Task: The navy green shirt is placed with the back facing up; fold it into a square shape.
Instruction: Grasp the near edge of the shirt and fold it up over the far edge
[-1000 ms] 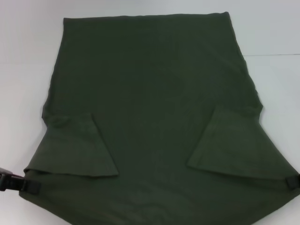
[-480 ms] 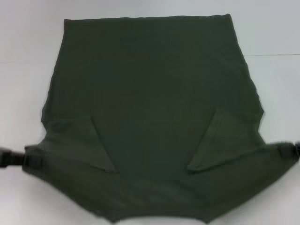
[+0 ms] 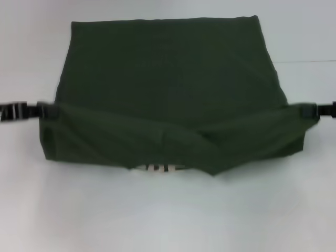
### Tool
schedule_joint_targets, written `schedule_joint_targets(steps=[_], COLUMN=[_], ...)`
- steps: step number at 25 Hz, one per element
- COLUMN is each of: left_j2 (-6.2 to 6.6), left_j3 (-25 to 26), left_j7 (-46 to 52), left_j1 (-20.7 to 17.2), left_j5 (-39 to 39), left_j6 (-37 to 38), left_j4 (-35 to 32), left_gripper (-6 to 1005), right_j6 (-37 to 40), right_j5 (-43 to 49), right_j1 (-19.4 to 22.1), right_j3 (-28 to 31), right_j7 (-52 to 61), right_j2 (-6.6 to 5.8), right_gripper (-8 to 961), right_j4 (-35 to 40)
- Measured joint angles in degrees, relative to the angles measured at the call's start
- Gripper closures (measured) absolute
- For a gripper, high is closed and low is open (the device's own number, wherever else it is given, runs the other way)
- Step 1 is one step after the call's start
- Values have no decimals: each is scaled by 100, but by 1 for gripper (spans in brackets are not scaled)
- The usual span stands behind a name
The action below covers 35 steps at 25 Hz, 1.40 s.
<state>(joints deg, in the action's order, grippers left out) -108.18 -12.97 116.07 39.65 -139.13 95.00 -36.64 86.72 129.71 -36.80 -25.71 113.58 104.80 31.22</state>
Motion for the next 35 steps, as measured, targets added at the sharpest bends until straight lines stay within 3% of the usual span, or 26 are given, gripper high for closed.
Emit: schedule_joint_targets(steps=[6,11,19,23,30,35], left_j2=[-42,-291,-509,-606,-938,-1051], left_j3=[-43,-59,-68,-68,-67,-56], left_j7=[-68,-425,-1064,-1434,-2299,-2921], left_j1=[97,252,404,462,539,645], left_j5=[510,868,1490,1774,2352,2643], left_j6=[-835,-1753,-3048,-3534,-4220,-4652], left_j4=[286,461,859,1043,1096,1317], left_gripper=[960,959,960,960,960,960], right_j6=[-736,-1510,-2509,-2976,-3872,-4484], right_j5=[-499,-796,-1508,-1768,-2327,-2726], right_j1=[-90,-152,-159,-200,-408,-557], right_j3=[12,31,4,-13,-11,-11], right_j7=[-19,-80,-518,-883,-1891,-2689], right_j2=[230,410,682,880,1173,1359], right_gripper=[900,899,896,894,892,890], right_j4=[-1,-10,-31,-70,-443,-668])
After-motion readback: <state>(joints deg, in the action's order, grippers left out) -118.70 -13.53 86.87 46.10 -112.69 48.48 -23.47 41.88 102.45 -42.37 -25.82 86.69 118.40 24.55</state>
